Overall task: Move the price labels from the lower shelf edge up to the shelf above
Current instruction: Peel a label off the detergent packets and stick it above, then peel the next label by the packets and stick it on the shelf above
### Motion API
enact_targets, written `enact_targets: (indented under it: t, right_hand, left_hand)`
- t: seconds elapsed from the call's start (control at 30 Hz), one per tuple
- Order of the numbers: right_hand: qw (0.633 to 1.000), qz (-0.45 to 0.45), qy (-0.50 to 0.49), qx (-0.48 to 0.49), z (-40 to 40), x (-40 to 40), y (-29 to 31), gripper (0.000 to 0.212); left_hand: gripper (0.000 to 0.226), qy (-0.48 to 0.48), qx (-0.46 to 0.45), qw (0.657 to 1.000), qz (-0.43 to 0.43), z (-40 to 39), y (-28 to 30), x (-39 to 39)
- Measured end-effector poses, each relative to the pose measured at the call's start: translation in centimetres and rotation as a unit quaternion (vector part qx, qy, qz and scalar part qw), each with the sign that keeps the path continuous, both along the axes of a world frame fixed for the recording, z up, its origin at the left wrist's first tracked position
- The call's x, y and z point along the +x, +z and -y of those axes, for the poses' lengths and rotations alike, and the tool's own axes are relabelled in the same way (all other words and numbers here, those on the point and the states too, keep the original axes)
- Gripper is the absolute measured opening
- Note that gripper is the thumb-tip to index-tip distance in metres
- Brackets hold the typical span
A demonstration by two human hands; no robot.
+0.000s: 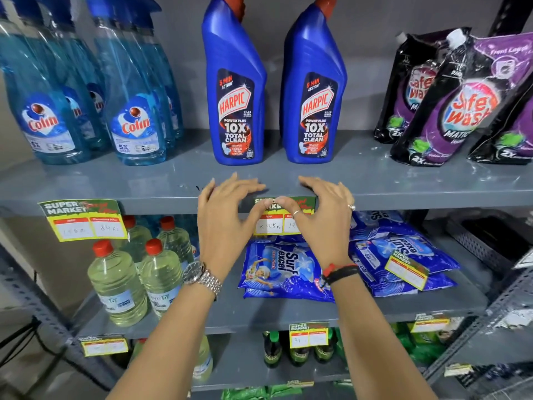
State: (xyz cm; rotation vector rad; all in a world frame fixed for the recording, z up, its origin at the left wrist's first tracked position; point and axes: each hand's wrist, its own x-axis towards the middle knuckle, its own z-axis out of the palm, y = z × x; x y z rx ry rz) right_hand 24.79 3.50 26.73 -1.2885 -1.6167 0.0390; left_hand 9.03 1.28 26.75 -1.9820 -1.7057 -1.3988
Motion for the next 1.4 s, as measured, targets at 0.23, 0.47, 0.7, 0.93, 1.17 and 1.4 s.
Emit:
enact_targets:
  t: [0.23,0.47,0.7,0.93,1.17,1.4]
  right_hand:
    - [0.997,-0.028,0.042,-0.067,-0.8,1.3,1.1,0.033]
    - [0.99,-0.03,0.106,-0.086,-0.6,2.3,1.8,0.024]
    - [0.972,-0.128,0.184,-0.076,0.5,5.1,1.5,0.024]
    - [0.977,-0.206,0.034,-0.05,-1.0,17.8,-6.7,0.022]
    - [0.903,-0.308,-0.108,-0.278,-6.9,33.6,-15.7,0.02]
    - [0.863,-0.264,-0.138,-0.409,-11.6,37.2,-20.2,0.01]
  left_hand:
    - [0.025,-0.034,-0.02,0.999,0.025,-0.4,0.3,-0.8]
    - [0.029,-0.051,-0.025,0.998,0.04,-0.4,0.2,-1.0]
    - [0.032,-0.023,0.156,0.983,0.091,3.1,-1.5,4.6]
    - [0.028,-0.212,-0.053,0.964,0.149,-1.6,-10.8,18.2]
    - [0.035,-0.209,-0.323,0.906,0.173,-12.4,-18.6,29.0]
    - [0.033,-0.153,-0.448,0.873,0.114,-18.4,-19.6,33.2]
